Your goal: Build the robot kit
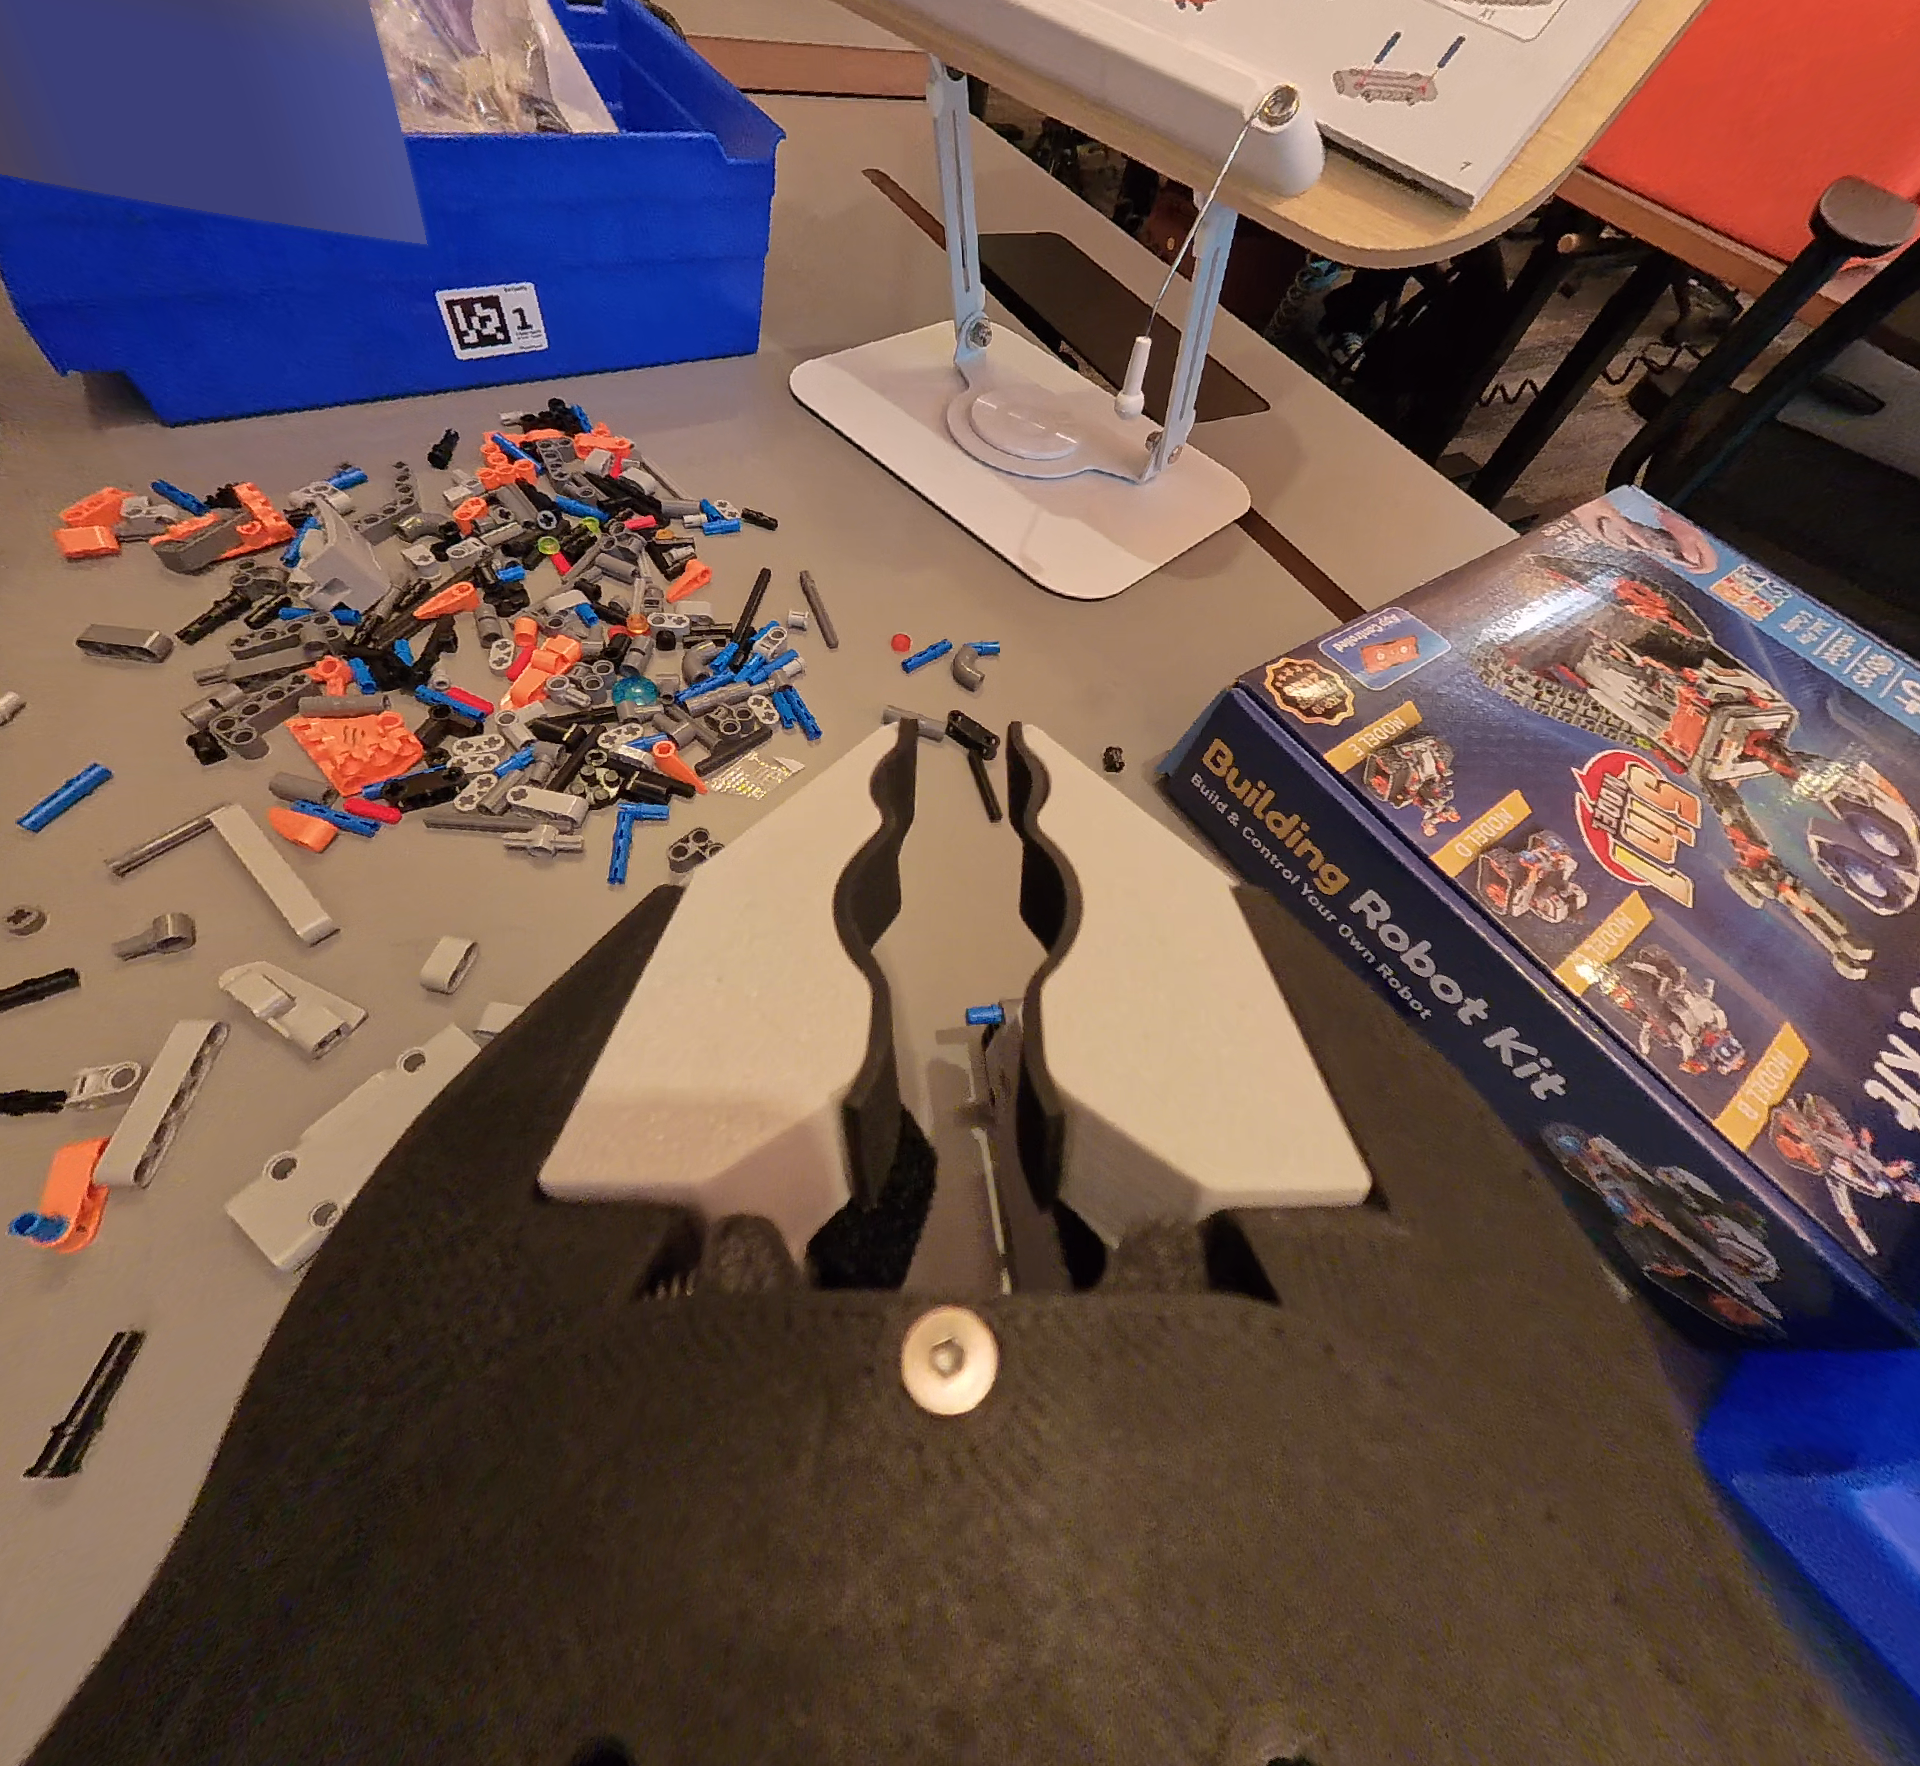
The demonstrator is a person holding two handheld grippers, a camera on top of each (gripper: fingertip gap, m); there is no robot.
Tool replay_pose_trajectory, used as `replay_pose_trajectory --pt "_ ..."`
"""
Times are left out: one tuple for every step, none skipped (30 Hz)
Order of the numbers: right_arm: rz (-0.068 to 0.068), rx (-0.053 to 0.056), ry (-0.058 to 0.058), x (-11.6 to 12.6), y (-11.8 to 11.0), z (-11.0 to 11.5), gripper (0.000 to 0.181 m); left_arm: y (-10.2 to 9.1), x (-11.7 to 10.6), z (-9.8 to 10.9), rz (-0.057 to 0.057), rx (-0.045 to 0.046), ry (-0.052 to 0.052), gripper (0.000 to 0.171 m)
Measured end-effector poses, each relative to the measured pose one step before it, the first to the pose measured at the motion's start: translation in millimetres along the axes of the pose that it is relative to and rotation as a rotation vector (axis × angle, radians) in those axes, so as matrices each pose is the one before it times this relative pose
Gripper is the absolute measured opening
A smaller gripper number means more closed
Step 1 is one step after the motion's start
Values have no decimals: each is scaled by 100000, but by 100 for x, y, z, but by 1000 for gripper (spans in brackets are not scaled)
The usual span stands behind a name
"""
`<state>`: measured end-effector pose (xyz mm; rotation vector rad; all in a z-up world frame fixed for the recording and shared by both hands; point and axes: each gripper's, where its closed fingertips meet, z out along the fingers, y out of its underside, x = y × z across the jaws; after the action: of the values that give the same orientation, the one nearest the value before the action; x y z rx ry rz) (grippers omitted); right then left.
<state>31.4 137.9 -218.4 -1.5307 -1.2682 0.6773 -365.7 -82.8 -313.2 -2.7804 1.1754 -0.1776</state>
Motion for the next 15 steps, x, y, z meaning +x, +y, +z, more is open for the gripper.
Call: replay_pose_trajectory --pt "-34 -163 -178 -25 41 53 15 107 -674 490 398 -1288 -3895 14" --pt "29 -121 -198 -34 33 32 15 125 -295 511 602 -1249 -1236 14" --pt "-3 -105 -135 -21 22 29 15 122 -166 432 552 -1053 -97 13" --pt "-17 -104 -39 4 24 0 15 171 -554 326 -250 -1474 -2593 10" --pt "27 -11 -18 -3 15 -6 15 106 -245 202 275 -1051 -931 7" --pt "120 91 -47 17 -6 -26 15 10 -75 66 445 -261 35 6" --pt "161 151 -95 6 -5 -18 15 23 -200 40 24 -355 -667 3" --pt "156 130 -139 9 -2 -16 15 81 -73 93 272 -880 -103 4" --pt "108 38 -174 -12 9 4 15 9 6 -7 -279 -332 717 4" --pt "19 -17 -162 -16 12 6 15 108 31 0 -564 -914 1043 4" --pt "24 -60 -153 -17 27 6 15 95 -18 9 -409 -1080 626 4" --pt "19 -55 -135 -15 13 12 15 113 3 14 -133 -1116 613 5" --pt "-37 -66 -98 -13 18 -1 15 82 -6 1 10 -1013 526 5" --pt "-55 -13 -40 -2 2 -1 15 84 16 60 49 -1017 602 5" --pt "-31 74 -20 -12 -13 -22 15 177 23 195 382 -1777 437 7"
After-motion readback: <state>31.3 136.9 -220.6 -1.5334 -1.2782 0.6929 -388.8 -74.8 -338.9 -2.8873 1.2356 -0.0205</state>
